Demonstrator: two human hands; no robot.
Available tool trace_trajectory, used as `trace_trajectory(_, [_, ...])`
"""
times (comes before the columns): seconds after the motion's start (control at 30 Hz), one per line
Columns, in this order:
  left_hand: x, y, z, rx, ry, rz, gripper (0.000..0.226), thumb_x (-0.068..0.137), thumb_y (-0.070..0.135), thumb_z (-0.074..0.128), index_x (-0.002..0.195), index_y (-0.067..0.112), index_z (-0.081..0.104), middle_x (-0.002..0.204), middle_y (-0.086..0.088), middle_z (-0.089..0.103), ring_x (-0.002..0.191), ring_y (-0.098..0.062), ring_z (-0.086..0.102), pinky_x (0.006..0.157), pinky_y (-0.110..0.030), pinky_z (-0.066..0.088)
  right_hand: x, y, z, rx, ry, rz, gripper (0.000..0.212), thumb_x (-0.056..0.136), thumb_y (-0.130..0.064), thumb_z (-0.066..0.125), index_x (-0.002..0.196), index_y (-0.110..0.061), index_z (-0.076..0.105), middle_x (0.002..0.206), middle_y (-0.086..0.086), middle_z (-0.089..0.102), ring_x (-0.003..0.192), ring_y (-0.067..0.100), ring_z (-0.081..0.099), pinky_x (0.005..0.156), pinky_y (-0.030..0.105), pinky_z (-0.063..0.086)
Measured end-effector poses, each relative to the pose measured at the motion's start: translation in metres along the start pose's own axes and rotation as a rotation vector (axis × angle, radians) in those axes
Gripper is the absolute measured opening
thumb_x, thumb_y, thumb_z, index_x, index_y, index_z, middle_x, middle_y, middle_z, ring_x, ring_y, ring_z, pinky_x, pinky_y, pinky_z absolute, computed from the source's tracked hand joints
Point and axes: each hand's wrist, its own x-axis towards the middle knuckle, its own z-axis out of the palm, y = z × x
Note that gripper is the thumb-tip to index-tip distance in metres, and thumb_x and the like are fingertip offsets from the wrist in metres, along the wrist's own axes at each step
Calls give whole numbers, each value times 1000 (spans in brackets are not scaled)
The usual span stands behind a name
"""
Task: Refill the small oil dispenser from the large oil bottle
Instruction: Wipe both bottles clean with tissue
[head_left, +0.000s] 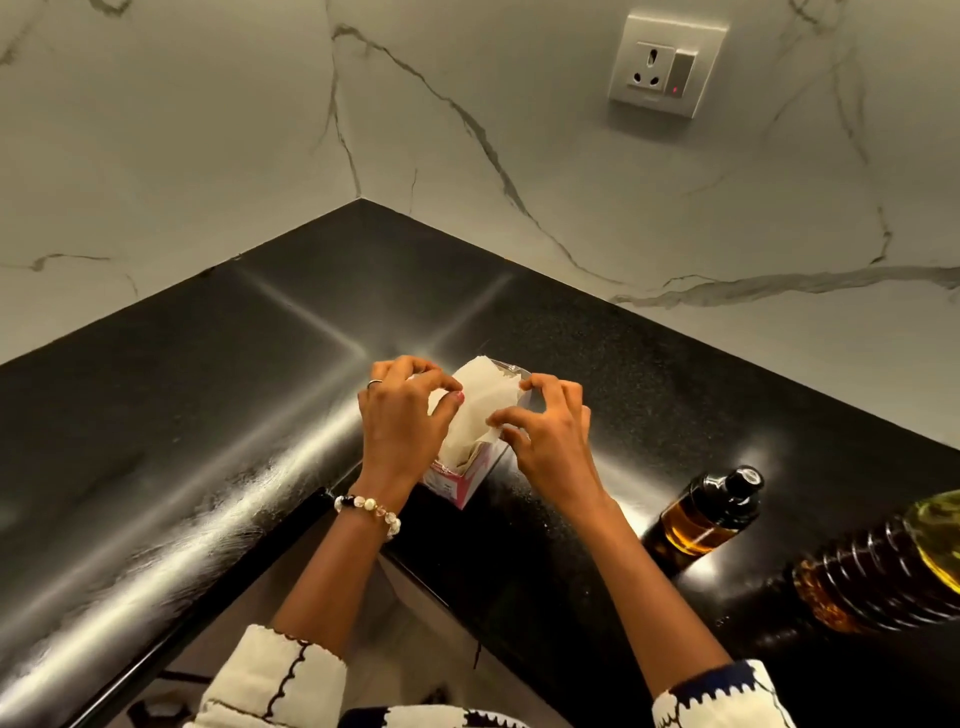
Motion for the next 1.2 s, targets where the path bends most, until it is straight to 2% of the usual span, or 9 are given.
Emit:
trace_trajectory(0.17, [6, -3, 4, -68, -41, -24, 12, 82, 31, 74, 88, 21, 76, 102, 1, 68, 103, -24, 54, 82, -45, 46, 14, 1, -6, 239, 110, 104, 17, 77, -16, 78, 90, -27, 76, 105, -2, 58, 106, 20, 45, 79, 43, 44])
trace_trajectory(0.3, [5, 2, 5, -229, -59, 2, 35, 82, 55, 62, 93, 25, 75, 108, 9, 68, 106, -15, 54, 87, -44, 48, 20, 2, -25, 549, 182, 264, 11, 83, -16, 73, 93, -20, 75, 98, -5, 68, 99, 15, 57, 78, 38, 50])
trace_trajectory(0.4, [2, 18, -2, -438, -151, 62, 44, 82, 56, 63, 111, 24, 71, 117, 18, 62, 111, 2, 48, 95, -23, 44, 18, -3, -47, 810, 196, 344, 10, 85, -23, 71, 94, -22, 73, 102, 0, 71, 96, 21, 66, 83, 48, 55])
trace_trajectory(0.47, [-1, 33, -7, -568, -242, 104, 55, 78, 59, 62, 121, 25, 65, 120, 27, 55, 119, 2, 47, 97, -9, 38, 12, -5, -66, 863, 251, 341, 8, 84, -18, 71, 90, -23, 72, 105, 4, 68, 96, 19, 66, 83, 43, 56])
trace_trajectory(0.53, [-5, 49, -6, -626, -305, 162, 57, 74, 55, 68, 123, 26, 62, 117, 30, 54, 119, -2, 51, 98, -11, 39, 4, -1, -84, 845, 301, 340, 7, 82, -21, 72, 86, -26, 71, 108, 0, 65, 102, 18, 62, 80, 38, 54])
trace_trajectory(0.67, [-19, 88, 3, -730, -192, 58, 33, 75, 25, 80, 103, 10, 72, 88, 16, 65, 83, -5, 66, 75, -10, 48, -20, 11, -118, 827, 345, 336, 8, 81, -29, 70, 87, -24, 71, 110, -4, 65, 107, 25, 60, 81, 40, 54])
trace_trajectory(0.83, [-36, 140, 8, -1112, -429, -106, 14, 83, 11, 70, 93, 19, 70, 86, 12, 74, 87, -7, 71, 76, -18, 54, -63, 25, -166, 848, 439, 361, 7, 89, -15, 63, 91, -21, 68, 81, -13, 70, 79, 4, 65, 66, 20, 54])
trace_trajectory(1.0, [-63, 199, 20, -1235, -609, -168, 9, 91, 8, 60, 97, 9, 67, 91, -6, 73, 78, -20, 72, 63, -29, 61, -103, 42, -198, 871, 558, 536, 10, 85, -17, 69, 94, -19, 68, 89, -4, 72, 88, 12, 68, 70, 27, 56])
trace_trajectory(1.2, [-103, 256, 40, -1257, -734, -163, 13, 91, 14, 61, 100, 6, 66, 77, -13, 73, 52, -19, 67, 50, -24, 56, -153, 61, -238, 1052, 524, 700, 36, 72, -20, 75, 105, -9, 65, 106, 9, 71, 97, 22, 70, 82, 40, 58])
